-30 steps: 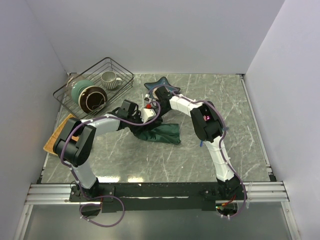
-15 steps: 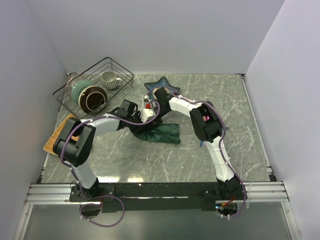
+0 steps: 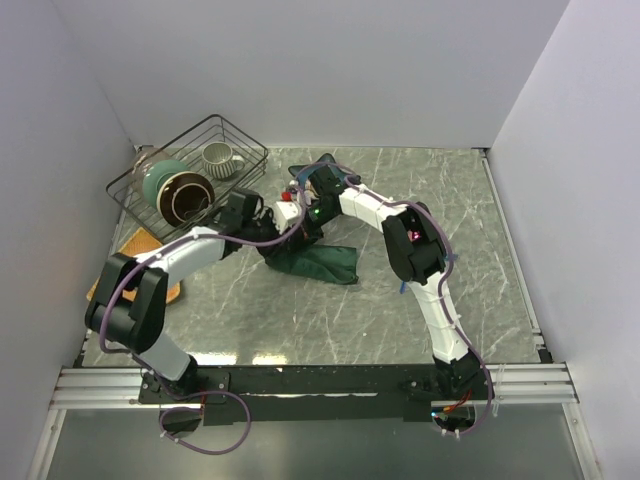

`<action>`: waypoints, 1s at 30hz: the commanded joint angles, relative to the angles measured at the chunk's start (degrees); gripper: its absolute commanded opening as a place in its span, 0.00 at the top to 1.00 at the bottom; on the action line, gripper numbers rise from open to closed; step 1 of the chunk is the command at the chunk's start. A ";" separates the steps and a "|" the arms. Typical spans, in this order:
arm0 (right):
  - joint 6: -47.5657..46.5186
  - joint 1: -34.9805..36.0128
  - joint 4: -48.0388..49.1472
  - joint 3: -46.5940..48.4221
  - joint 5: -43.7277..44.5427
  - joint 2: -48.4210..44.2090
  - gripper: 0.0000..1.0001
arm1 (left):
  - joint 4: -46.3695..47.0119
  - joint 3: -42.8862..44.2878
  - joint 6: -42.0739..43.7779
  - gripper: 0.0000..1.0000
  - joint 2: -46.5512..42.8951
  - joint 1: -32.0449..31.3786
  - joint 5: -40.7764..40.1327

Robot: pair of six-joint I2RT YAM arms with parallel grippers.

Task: Fold the napkin into a case and place the utensils inside
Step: Grasp the top corner of the smaller rectangle folded napkin from the folded napkin.

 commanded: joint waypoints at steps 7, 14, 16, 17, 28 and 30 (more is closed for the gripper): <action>-1.00 -0.24 -0.67 3.48 1.24 4.12 1.00 | -0.54 5.66 -3.21 0.60 1.52 6.36 -2.04; -1.17 -0.41 -0.93 3.57 1.24 4.03 1.00 | -0.28 6.45 -0.22 0.59 5.21 5.66 -0.90; -0.82 -0.59 -0.76 3.75 0.89 3.94 1.00 | -0.55 6.89 0.83 0.60 5.92 5.05 -1.16; -0.82 -0.50 -0.67 3.92 0.80 3.85 1.00 | -0.46 6.98 1.18 0.59 6.36 4.43 -1.16; -3.10 -0.76 -4.27 8.93 1.32 4.90 1.00 | -0.02 6.46 2.68 0.77 9.26 2.58 -3.18; -3.81 -0.85 -5.23 10.16 1.59 5.17 1.00 | 0.33 6.28 2.42 0.79 9.26 2.58 -3.53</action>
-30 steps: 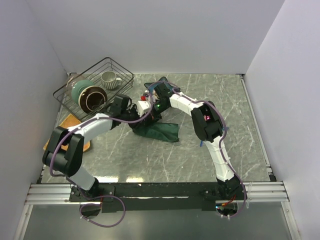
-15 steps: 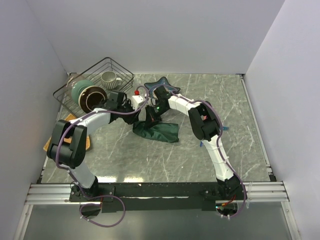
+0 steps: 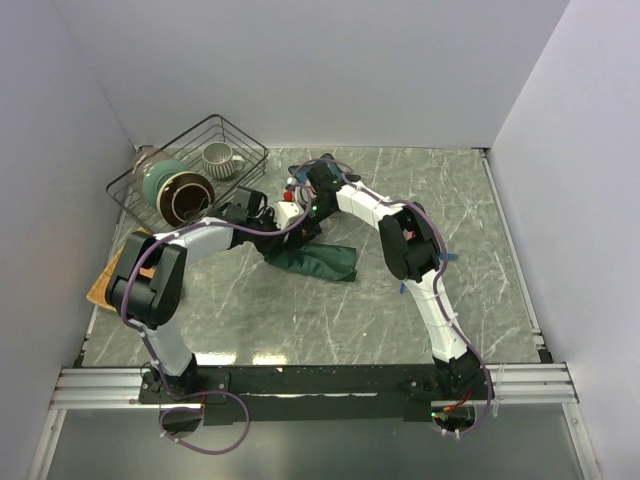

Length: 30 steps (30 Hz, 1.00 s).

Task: Fold the napkin into a case and place the utensils inside
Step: Grasp the top corner of the smaller rectangle folded napkin from the folded napkin.

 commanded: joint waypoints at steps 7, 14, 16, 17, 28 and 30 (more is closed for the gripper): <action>-3.73 -0.61 -4.02 5.87 2.40 3.10 1.00 | 3.64 0.97 -0.45 0.72 -1.39 0.37 -0.98; -3.20 -0.96 -3.58 6.31 2.85 5.04 1.00 | 2.94 1.58 0.51 0.63 -1.22 1.08 -1.77; -3.20 -1.05 -3.58 6.31 2.85 5.13 1.00 | 2.85 1.76 1.30 0.62 -0.52 1.08 -1.86; -3.38 -0.96 -3.49 6.22 2.85 5.13 1.00 | 2.77 2.02 1.57 0.62 -0.16 1.08 -1.95; -2.32 -1.14 -2.18 6.04 1.53 4.25 1.00 | 1.01 2.46 4.56 0.85 1.07 0.99 -0.72; -1.62 -1.58 -1.39 5.96 1.09 3.64 1.00 | 0.66 2.02 5.17 0.88 0.72 0.99 -0.37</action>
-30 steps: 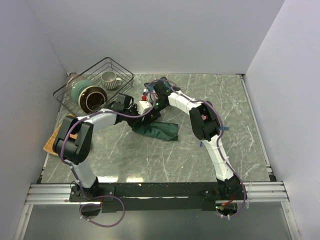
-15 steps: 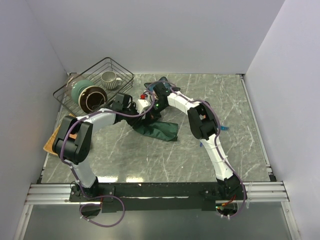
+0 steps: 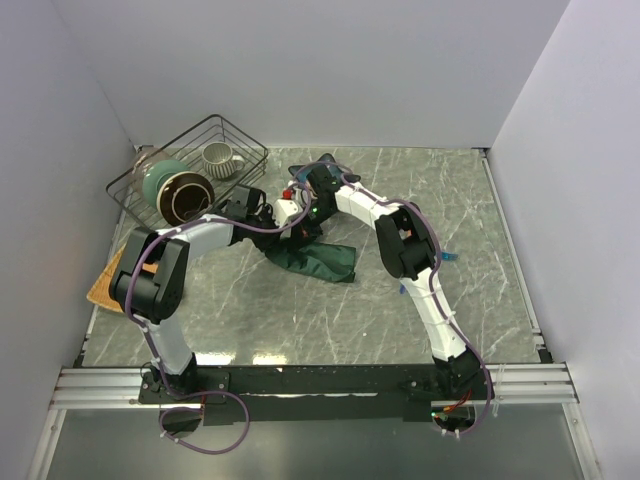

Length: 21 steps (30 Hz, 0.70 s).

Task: Fold the napkin into a case and place the utensils inside
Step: Grasp the top corner of the smaller rectangle folded napkin from the folded napkin.

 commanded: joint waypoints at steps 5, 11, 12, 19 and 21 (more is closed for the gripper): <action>2.45 -1.96 3.04 3.07 0.36 -1.38 1.00 | -0.29 -0.17 2.09 0.96 -2.06 -0.06 2.50; 2.98 -2.04 2.42 5.89 0.45 -0.32 1.00 | -0.90 0.62 1.91 0.98 -2.06 -0.23 3.56; 3.07 -2.04 2.69 5.89 0.71 -0.32 1.00 | -0.90 0.71 1.91 0.99 -2.06 -0.23 3.56; 0.97 -1.69 1.81 5.80 3.08 1.17 1.00 | -0.55 1.41 0.25 0.99 -2.33 -0.23 3.82; -0.79 -1.60 0.93 5.54 3.88 1.87 1.00 | -0.46 1.76 -0.55 0.99 -2.24 -0.23 3.73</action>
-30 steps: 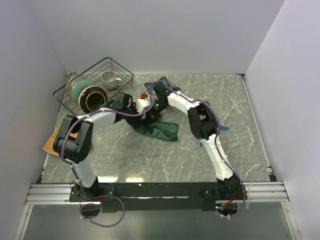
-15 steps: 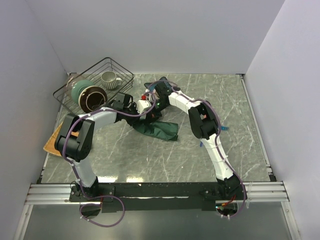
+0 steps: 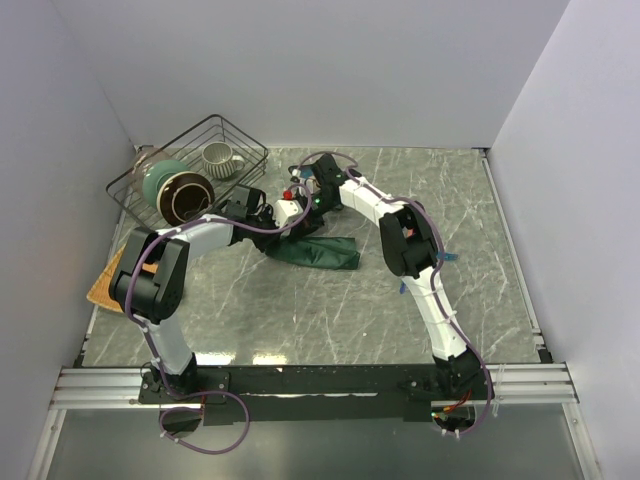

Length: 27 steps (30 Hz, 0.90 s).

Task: Fold the napkin into a case and place the utensils inside
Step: Grasp the top corner of the smaller rectangle folded napkin from the folded napkin.

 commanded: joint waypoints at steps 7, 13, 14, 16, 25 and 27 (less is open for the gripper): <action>-2.50 -0.03 0.60 2.35 3.58 2.91 1.00 | 0.33 1.52 -1.71 0.99 -3.53 -0.23 5.82; -1.71 0.06 0.69 3.40 3.05 3.61 1.00 | -0.37 1.61 -2.15 0.99 -2.30 -0.58 7.32; -1.71 0.06 0.69 3.32 2.97 3.61 1.00 | -0.46 1.61 -2.15 0.99 -1.78 -0.76 7.32; -1.53 0.06 0.69 3.23 2.79 3.52 1.00 | -0.46 1.52 -2.24 0.99 -1.16 -0.93 7.32; -0.04 0.14 1.92 2.79 1.56 3.35 1.00 | -4.76 3.19 0.75 0.96 3.06 -2.08 5.74; 0.05 0.06 1.75 2.18 1.56 3.35 1.00 | -6.87 3.89 1.45 0.95 4.11 -2.17 5.30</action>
